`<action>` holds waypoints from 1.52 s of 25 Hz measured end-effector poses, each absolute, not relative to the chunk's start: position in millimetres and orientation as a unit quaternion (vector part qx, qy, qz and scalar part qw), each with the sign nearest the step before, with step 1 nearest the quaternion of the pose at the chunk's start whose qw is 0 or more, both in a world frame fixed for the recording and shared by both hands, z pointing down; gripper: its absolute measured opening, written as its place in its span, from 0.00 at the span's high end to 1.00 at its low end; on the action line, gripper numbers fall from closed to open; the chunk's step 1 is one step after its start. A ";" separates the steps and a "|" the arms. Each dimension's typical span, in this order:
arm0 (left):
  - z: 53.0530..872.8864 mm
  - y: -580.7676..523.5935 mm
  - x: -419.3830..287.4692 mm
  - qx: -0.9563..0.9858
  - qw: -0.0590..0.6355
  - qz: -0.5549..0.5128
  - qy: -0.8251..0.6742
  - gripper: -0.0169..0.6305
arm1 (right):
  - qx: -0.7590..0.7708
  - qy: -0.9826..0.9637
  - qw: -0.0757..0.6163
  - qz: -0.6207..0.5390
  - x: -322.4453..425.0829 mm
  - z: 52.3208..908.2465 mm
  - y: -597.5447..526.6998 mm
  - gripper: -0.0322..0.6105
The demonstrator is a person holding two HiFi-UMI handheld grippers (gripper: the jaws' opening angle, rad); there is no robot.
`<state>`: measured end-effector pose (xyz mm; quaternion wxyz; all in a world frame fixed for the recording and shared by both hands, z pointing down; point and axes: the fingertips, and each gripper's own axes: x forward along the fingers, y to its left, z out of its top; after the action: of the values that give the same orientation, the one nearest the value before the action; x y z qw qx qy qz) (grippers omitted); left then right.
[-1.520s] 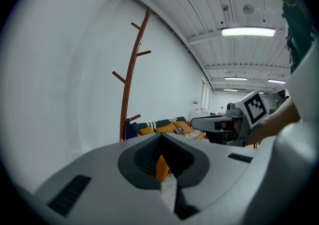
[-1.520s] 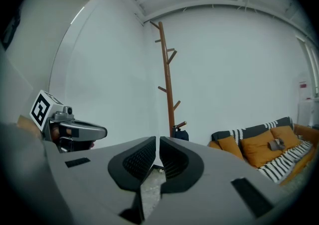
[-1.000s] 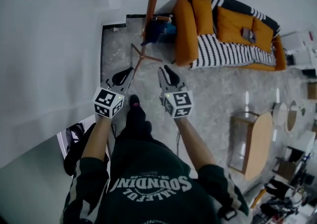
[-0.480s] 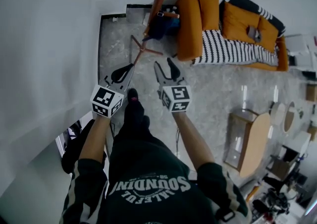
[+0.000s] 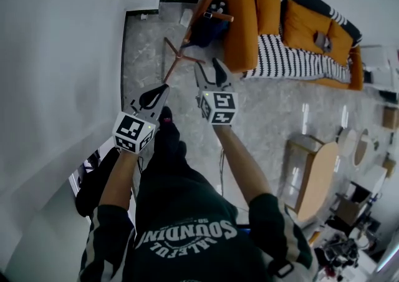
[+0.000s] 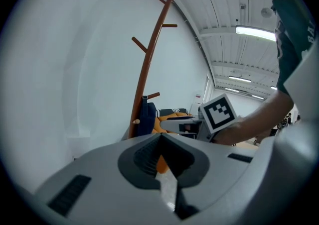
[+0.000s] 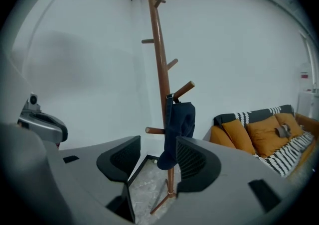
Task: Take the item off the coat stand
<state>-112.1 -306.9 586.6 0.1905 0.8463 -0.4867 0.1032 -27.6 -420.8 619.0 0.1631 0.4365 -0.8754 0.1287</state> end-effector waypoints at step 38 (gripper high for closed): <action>610.8 -290.9 -164.6 0.815 0.224 0.100 -0.526 0.97 | 0.477 -0.846 0.212 0.109 -49.0 648.8 -505.9 0.91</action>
<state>-164.6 -290.9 610.8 0.2238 0.8145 -0.5258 0.1000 -49.0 -505.9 648.8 0.2123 0.4767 -0.8460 0.1093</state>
